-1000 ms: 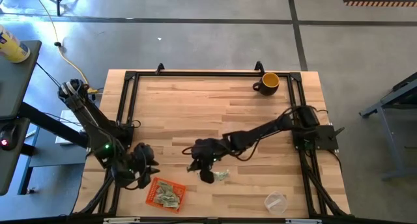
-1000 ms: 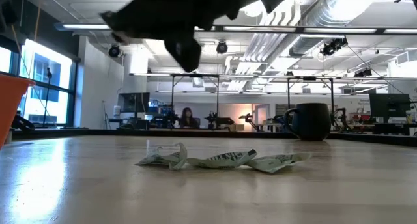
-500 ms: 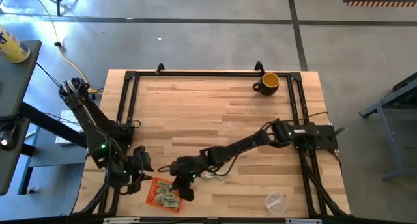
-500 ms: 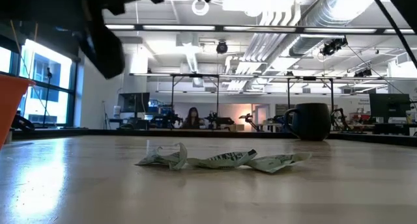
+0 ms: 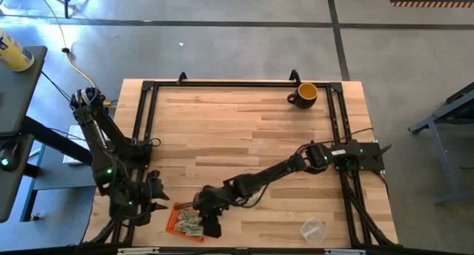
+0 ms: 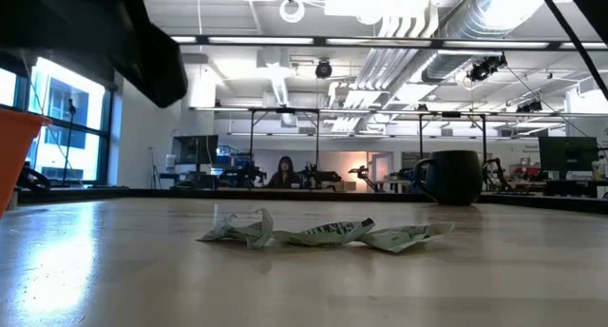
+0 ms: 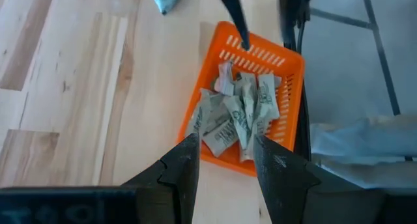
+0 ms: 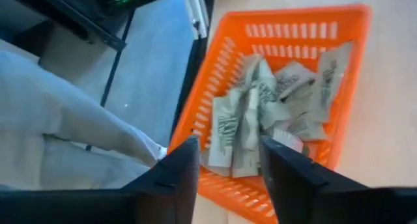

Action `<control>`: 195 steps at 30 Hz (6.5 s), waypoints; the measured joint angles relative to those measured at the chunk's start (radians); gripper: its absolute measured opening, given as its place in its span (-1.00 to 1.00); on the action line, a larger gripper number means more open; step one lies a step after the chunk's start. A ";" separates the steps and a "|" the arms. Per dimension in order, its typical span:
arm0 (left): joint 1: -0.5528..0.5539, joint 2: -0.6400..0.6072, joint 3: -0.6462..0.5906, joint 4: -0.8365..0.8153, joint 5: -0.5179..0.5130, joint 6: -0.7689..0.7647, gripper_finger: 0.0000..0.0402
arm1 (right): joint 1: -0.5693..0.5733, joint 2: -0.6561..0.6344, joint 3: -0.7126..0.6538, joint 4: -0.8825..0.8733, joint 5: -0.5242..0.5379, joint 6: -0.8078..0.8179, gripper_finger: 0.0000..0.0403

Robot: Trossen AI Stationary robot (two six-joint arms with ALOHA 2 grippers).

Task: Pick and place items into bin
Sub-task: Put the left white stevia packet into the orange bin, then adjust the orange bin, then put the right white stevia packet into the orange bin

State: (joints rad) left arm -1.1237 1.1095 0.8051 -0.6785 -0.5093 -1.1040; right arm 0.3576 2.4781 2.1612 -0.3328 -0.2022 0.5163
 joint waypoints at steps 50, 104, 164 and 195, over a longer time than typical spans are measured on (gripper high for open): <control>-0.003 0.086 -0.001 0.090 -0.022 -0.100 -0.11 | -0.008 -0.064 -0.157 -0.521 0.226 0.007 -0.92; -0.114 0.085 -0.001 0.182 -0.192 -0.294 -0.11 | 0.139 -0.099 0.080 -0.932 0.452 0.015 -0.36; 0.088 0.284 -0.159 0.496 0.345 -0.059 -0.11 | 0.279 -0.143 0.083 -0.661 0.507 0.410 -0.36; -0.087 0.047 -0.157 0.148 0.198 -0.506 -0.11 | 0.115 -0.255 -0.304 0.089 0.921 -0.089 -0.93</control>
State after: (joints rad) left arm -1.2107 1.1562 0.6483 -0.5309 -0.3116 -1.6100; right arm 0.4730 2.2234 1.8574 -0.2441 0.7186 0.4275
